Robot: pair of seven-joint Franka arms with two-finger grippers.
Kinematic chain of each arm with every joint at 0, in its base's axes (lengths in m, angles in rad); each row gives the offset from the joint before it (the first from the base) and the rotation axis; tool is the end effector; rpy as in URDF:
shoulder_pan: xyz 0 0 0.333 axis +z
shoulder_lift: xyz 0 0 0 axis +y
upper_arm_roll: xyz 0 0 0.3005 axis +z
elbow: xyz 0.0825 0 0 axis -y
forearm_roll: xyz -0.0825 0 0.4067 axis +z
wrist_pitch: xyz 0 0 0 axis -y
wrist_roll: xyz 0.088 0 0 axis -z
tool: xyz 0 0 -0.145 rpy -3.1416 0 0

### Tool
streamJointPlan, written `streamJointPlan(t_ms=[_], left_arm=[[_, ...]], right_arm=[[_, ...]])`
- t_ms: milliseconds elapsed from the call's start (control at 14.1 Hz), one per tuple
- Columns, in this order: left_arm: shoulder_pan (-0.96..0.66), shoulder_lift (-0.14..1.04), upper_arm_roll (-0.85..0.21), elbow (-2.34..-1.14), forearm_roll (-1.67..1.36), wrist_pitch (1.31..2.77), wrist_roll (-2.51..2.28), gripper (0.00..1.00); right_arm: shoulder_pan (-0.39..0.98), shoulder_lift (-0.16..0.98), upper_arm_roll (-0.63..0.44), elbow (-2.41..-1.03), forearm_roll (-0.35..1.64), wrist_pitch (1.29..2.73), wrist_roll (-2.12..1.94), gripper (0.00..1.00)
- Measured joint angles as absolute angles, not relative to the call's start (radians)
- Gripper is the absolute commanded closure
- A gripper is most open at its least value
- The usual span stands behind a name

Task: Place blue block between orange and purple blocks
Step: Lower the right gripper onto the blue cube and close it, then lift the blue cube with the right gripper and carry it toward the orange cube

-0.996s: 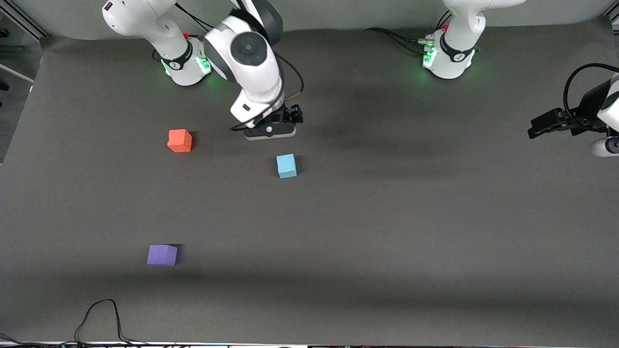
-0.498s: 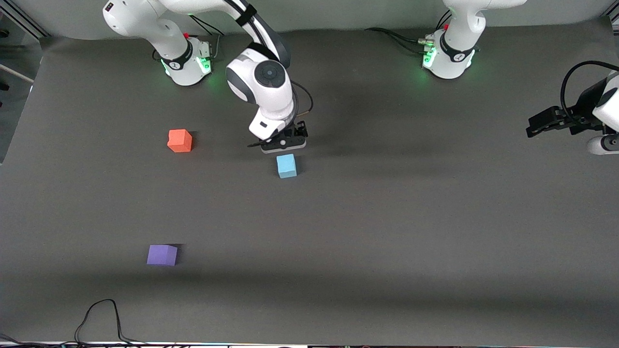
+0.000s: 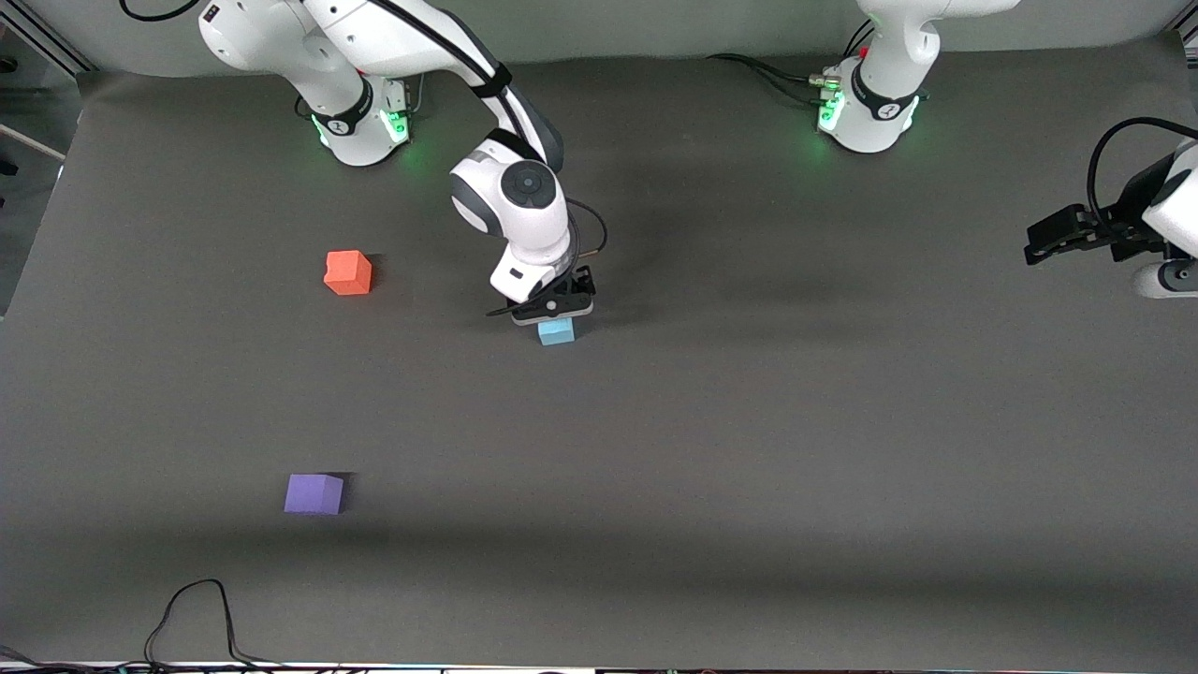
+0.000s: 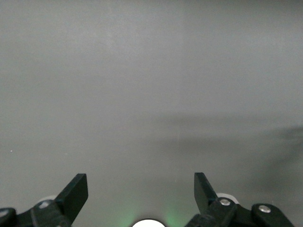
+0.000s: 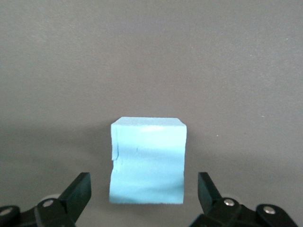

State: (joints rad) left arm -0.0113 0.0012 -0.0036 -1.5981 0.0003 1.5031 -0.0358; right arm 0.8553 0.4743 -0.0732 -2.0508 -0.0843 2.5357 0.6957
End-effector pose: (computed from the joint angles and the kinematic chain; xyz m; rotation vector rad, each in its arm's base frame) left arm 0.5654 -0.0084 0.5515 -3.1351 -0.0328 0.1509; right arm 0.4296 0.4231 0.1353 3.0766 0.2524 0.0974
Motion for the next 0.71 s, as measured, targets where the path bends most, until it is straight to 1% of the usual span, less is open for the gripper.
streamJointPlan(t_ms=[427,641,712], left_arm=[[-0.011,0.001,-0.003,-1.598,0.008,1.503,-0.026,0.00],[-0.012,0.001,-0.004,-1.598,0.008,1.503,-0.021,0.00],[-0.012,0.001,-0.005,-1.598,0.008,1.503,-0.020,0.00]], right_arm=[[0.806,0.533,-0.076,-2.023,-0.084,2.617,0.696,0.01],[0.804,0.549,-0.075,-1.998,-0.084,2.618,0.697,0.07],[0.804,0.550,-0.075,-1.996,-0.084,2.618,0.698,0.08]])
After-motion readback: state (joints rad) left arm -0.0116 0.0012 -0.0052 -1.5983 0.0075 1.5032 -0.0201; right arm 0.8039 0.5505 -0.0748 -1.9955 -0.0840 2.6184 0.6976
